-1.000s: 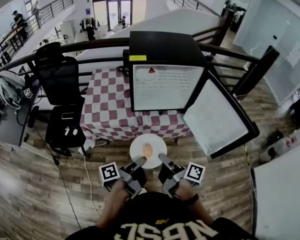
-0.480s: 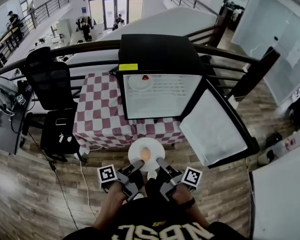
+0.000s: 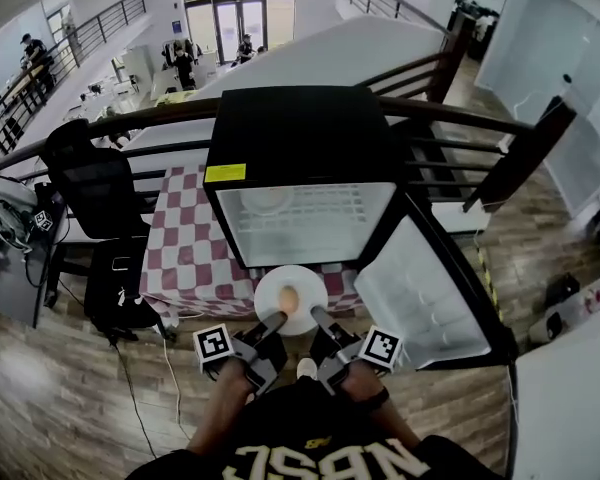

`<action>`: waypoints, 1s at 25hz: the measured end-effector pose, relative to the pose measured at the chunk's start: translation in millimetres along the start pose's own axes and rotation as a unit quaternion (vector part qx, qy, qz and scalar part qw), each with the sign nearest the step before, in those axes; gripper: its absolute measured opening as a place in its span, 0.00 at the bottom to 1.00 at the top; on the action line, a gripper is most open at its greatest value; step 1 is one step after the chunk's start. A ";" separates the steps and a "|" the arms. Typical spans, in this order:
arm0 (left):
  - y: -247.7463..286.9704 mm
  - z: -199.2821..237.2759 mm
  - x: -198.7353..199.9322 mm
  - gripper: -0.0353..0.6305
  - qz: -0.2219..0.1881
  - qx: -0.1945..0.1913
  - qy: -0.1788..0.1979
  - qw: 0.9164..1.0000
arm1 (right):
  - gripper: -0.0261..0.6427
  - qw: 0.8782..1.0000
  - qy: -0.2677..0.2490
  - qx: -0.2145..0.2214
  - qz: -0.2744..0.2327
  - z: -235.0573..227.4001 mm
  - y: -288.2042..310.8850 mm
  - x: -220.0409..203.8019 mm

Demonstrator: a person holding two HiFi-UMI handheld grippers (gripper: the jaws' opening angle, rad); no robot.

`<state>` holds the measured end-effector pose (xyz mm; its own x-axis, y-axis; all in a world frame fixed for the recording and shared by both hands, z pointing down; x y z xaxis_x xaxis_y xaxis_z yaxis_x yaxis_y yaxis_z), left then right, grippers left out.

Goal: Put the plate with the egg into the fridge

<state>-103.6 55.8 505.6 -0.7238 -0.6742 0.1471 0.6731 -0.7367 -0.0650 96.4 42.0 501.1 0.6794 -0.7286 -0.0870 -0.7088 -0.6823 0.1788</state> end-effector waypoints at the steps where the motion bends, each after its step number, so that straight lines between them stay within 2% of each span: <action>1: 7.0 1.5 1.9 0.11 -0.003 0.002 0.005 1.000 | 0.10 1.000 0.000 -0.007 0.002 -2.1 2.4 6.5; 7: 30.7 15.9 4.7 0.11 -0.013 0.032 0.069 0.997 | 0.10 0.998 -0.025 -0.045 0.036 -23.9 12.1 34.2; 12: 39.6 29.3 15.6 0.11 -0.003 0.055 0.104 0.993 | 0.10 0.998 -0.012 -0.040 0.045 -39.1 23.5 41.8; 16: 49.2 44.6 23.7 0.11 0.000 0.056 0.090 0.994 | 0.10 0.997 -0.011 -0.063 0.049 -52.8 31.3 49.8; 25: 68.2 97.9 64.7 0.11 0.006 0.093 0.072 0.993 | 0.10 0.993 -0.040 -0.106 0.039 -91.2 69.3 65.9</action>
<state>-89.6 -33.0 607.3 -0.7210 -0.6929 0.0048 0.6883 -0.7154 0.1198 109.4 -47.8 597.2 0.6011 -0.7865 -0.1415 -0.6967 -0.6025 0.3894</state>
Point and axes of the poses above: the fingertips, and each gripper's own axes: y forward along the fingers, z to its left, x out of its top, the point moved 9 cm from there along -y, backward along the fingers, and after that the axes turned 7 degrees about -x, right-handed, at the moved point
